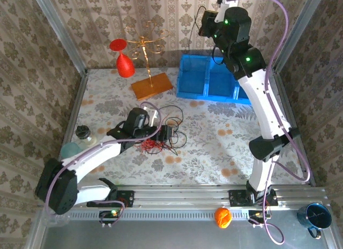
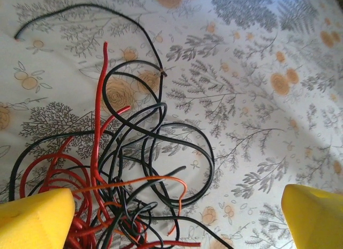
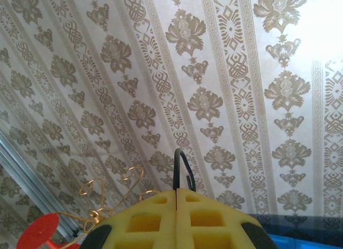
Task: Untangle the cables
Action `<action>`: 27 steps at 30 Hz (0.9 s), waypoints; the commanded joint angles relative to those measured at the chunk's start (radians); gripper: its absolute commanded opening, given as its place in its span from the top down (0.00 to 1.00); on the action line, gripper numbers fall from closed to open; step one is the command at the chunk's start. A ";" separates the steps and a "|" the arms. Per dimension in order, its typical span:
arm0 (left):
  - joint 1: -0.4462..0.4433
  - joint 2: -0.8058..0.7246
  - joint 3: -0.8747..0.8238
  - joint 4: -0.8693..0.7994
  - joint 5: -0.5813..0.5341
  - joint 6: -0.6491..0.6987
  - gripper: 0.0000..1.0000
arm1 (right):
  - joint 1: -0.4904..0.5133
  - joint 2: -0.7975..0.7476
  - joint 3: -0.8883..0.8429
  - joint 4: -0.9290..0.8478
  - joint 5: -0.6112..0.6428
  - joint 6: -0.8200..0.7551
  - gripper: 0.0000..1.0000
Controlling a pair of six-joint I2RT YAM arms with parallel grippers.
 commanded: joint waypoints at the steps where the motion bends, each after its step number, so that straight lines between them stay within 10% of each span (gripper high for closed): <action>1: -0.009 -0.076 -0.065 -0.023 -0.031 -0.058 0.00 | 0.002 0.067 0.036 -0.044 0.019 -0.022 1.00; 27: -0.020 -0.316 -0.188 -0.085 -0.120 -0.106 0.01 | -0.045 0.353 0.192 -0.141 -0.024 -0.001 1.00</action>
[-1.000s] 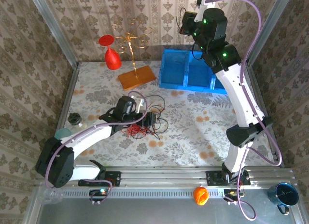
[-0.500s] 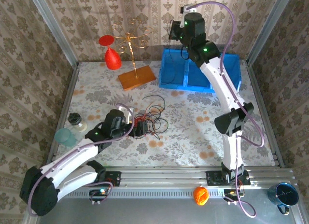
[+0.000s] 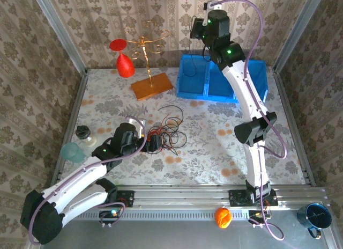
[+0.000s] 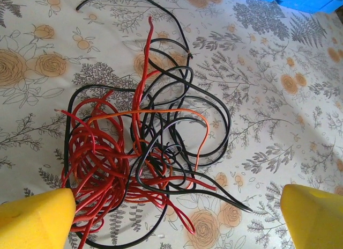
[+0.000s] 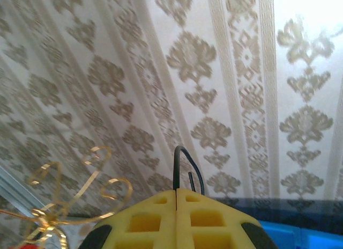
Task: Untangle the cables
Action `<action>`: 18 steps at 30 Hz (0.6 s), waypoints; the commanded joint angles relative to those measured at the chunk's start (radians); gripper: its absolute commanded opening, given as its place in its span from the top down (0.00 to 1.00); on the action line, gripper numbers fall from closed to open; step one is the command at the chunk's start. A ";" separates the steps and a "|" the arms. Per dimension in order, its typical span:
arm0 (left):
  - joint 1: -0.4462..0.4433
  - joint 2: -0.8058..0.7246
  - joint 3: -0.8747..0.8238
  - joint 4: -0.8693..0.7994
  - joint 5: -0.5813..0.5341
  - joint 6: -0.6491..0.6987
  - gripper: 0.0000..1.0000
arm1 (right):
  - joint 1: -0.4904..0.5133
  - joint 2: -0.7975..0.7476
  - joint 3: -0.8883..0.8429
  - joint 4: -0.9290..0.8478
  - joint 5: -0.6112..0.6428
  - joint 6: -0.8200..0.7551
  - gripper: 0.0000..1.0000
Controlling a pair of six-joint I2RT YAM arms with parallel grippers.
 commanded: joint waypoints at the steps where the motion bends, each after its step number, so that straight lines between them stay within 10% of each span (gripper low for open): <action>1: -0.006 0.004 0.003 -0.005 -0.018 -0.013 0.01 | -0.003 0.047 -0.050 -0.078 0.007 -0.014 1.00; 10: -0.005 0.007 0.012 -0.035 -0.023 -0.001 0.01 | -0.019 0.110 -0.201 -0.130 0.002 -0.050 0.99; 18: -0.002 0.063 0.077 -0.066 -0.006 0.017 0.01 | -0.042 0.135 -0.189 -0.207 0.070 -0.041 0.66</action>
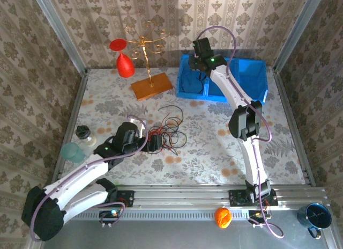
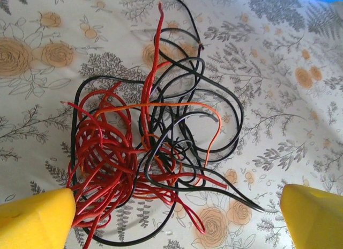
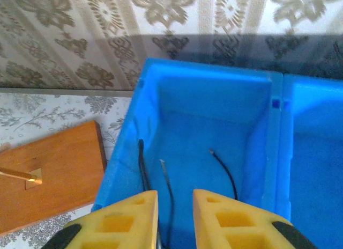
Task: Untangle the cables
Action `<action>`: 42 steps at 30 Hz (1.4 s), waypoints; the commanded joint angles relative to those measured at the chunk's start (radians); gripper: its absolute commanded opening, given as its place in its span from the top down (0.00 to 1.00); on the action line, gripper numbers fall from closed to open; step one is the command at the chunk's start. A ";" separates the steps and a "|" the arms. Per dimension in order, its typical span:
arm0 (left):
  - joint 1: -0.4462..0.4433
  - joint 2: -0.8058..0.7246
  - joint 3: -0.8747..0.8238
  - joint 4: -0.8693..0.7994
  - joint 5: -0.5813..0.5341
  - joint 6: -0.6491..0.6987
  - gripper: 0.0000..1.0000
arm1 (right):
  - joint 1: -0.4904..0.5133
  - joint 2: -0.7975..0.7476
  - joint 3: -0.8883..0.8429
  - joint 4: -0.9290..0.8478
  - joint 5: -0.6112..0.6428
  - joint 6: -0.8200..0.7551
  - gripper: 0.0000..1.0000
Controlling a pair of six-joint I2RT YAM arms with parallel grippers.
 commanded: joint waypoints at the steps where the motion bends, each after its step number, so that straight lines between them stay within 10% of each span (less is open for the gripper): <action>1: -0.002 0.022 0.063 -0.044 0.008 0.016 0.01 | -0.016 -0.021 0.029 -0.049 0.066 -0.004 0.63; 9: -0.001 0.043 0.082 -0.056 0.007 0.001 0.02 | 0.033 -0.226 -0.077 -0.083 0.053 -0.037 0.60; 16: 0.004 0.077 0.090 -0.099 -0.012 -0.004 0.11 | 0.253 -0.697 -0.901 0.234 0.053 0.000 0.59; 24: 0.104 0.054 0.055 -0.095 0.019 0.013 0.21 | 0.408 -0.914 -1.451 0.474 -0.311 0.132 0.50; 34: 0.116 0.219 0.084 -0.133 -0.104 -0.013 0.15 | 0.408 -0.651 -1.471 0.635 -0.429 0.197 0.49; 42: 0.111 0.298 0.001 0.053 -0.002 0.012 0.40 | 0.400 -0.614 -1.445 0.640 -0.407 0.221 0.87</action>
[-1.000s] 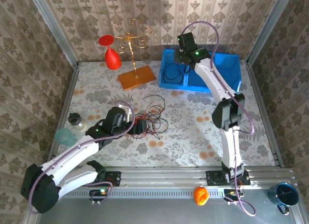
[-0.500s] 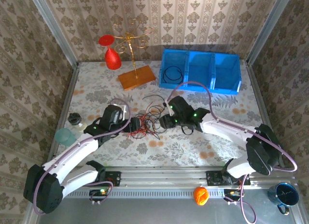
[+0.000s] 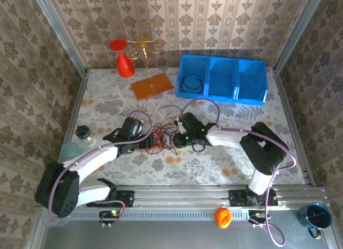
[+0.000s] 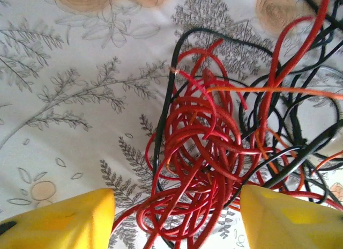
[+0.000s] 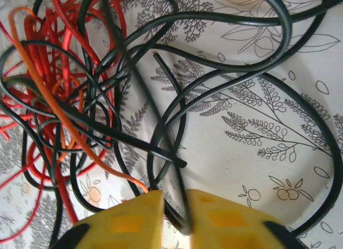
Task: Untangle the cables
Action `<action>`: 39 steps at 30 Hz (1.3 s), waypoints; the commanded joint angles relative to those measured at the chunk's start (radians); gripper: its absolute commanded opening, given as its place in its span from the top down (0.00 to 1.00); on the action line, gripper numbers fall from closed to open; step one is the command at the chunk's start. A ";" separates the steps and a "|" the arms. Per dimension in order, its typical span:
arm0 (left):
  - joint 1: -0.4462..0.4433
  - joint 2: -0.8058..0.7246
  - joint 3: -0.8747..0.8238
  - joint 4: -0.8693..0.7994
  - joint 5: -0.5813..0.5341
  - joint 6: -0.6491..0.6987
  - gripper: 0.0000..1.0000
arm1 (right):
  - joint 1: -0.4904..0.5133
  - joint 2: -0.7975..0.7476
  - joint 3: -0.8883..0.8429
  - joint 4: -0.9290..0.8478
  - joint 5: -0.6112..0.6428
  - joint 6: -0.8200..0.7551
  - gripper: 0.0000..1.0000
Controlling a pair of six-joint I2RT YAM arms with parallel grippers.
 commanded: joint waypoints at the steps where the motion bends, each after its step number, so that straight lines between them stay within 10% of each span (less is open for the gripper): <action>1: -0.003 0.021 -0.041 0.099 0.032 0.008 0.42 | -0.007 -0.026 0.033 0.017 -0.010 0.008 0.91; 12: -0.059 0.119 -0.049 0.189 -0.031 0.008 1.00 | 0.001 -0.290 -0.042 -0.114 0.115 -0.021 1.00; 39: -0.198 0.136 -0.104 0.288 -0.202 -0.131 1.00 | -0.001 -0.934 0.230 -0.560 0.498 -0.248 1.00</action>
